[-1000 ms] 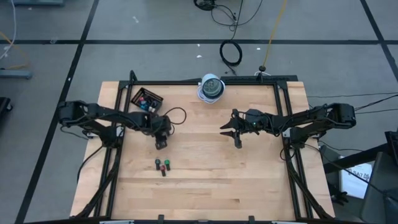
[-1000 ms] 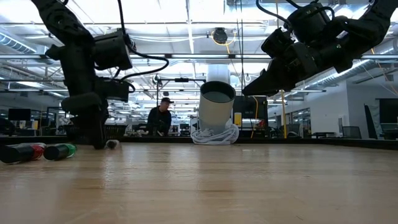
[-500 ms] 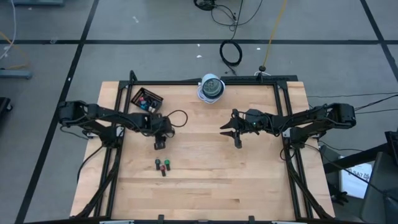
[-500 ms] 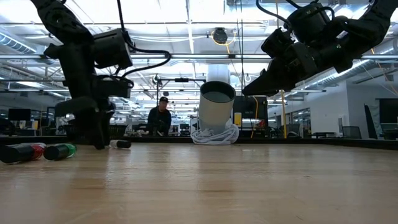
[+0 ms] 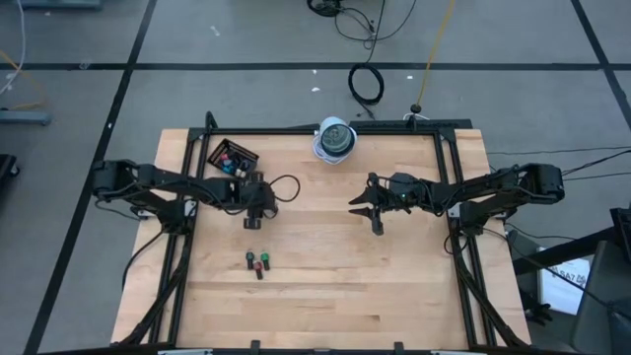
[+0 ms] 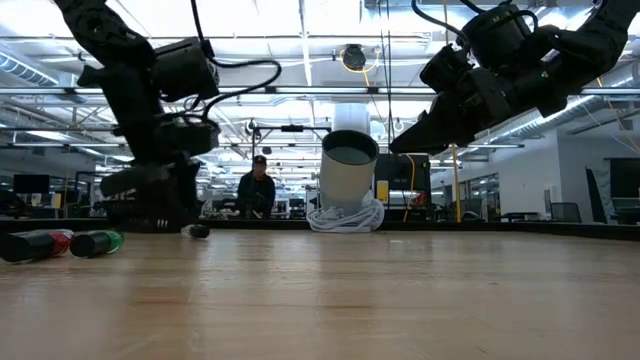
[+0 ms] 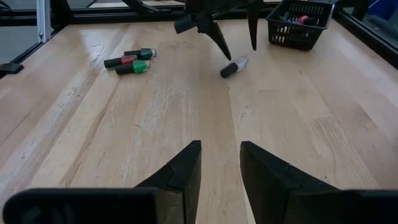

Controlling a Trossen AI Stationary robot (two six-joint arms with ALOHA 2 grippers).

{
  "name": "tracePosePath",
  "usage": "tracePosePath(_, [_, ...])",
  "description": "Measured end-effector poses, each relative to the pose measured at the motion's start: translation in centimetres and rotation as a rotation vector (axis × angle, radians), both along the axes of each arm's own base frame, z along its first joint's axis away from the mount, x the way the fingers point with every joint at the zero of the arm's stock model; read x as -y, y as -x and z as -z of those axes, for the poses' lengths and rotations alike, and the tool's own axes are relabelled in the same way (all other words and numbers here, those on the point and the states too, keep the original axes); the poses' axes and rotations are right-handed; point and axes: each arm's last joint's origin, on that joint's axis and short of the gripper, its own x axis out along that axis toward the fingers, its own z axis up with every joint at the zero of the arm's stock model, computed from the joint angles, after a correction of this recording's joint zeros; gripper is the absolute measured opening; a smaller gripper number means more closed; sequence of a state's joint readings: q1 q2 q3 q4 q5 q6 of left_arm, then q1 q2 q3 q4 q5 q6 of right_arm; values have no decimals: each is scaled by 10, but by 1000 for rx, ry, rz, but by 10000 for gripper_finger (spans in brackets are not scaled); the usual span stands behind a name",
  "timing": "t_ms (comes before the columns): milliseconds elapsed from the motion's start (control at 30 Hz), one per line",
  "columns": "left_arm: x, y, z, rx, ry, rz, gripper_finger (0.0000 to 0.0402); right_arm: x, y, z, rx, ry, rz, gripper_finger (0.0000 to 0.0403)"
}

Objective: Pick & Place Nail Polish
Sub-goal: Put the white nail polish bottle into the black basket

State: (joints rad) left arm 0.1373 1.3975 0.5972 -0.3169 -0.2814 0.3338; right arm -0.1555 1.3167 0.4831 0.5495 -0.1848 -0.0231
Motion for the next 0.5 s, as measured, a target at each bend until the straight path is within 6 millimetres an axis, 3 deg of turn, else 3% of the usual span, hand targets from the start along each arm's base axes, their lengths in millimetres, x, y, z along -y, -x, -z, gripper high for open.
tracePosePath(267, [-10, -1, -1, 16, 45, 85, 211, 0, 0, 0, 0, 0, 0, 100])
tracePosePath(500, [-18, 0, -1, 66, 156, -24, 211, 0, 0, 0, 0, 1, -1, 100])
